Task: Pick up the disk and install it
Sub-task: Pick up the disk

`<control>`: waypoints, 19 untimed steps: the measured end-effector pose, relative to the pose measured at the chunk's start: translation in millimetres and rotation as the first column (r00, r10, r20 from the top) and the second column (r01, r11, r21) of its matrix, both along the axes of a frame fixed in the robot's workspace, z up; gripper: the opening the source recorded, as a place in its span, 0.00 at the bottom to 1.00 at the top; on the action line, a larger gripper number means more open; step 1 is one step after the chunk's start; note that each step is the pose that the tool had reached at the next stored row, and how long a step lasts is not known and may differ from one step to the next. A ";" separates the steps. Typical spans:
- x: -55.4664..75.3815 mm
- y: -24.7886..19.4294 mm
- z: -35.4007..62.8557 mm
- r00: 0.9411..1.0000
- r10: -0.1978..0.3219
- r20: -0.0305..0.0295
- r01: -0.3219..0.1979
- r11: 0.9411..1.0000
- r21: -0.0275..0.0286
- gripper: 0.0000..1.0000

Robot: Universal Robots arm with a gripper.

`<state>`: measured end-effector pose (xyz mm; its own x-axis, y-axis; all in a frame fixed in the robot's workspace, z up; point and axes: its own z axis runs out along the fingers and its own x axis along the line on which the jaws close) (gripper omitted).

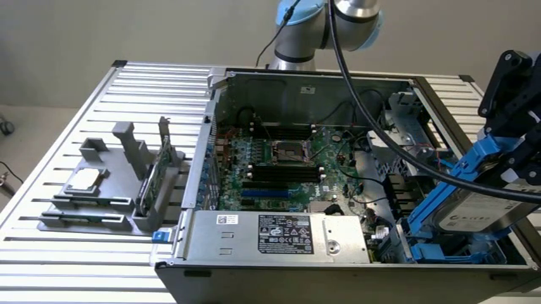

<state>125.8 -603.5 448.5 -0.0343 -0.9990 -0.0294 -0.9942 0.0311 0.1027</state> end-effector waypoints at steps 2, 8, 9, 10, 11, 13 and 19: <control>0.0 0.2 -0.6 1.000 0.000 0.000 0.000 1.000 0.000 0.33; 0.1 1.1 -2.2 1.000 0.000 0.001 0.000 1.000 0.000 0.33; 0.2 1.1 -2.5 1.000 0.001 0.002 -0.001 1.000 0.000 0.33; 0.2 1.1 -2.8 1.000 0.001 0.002 -0.001 1.000 0.000 0.33; 0.3 1.2 -3.0 1.000 0.001 0.003 -0.001 1.000 0.000 0.33; 0.2 1.2 -4.0 1.000 0.001 0.004 -0.001 1.000 0.000 0.33; 0.1 1.2 -6.3 1.000 0.002 0.005 -0.002 1.000 0.002 0.33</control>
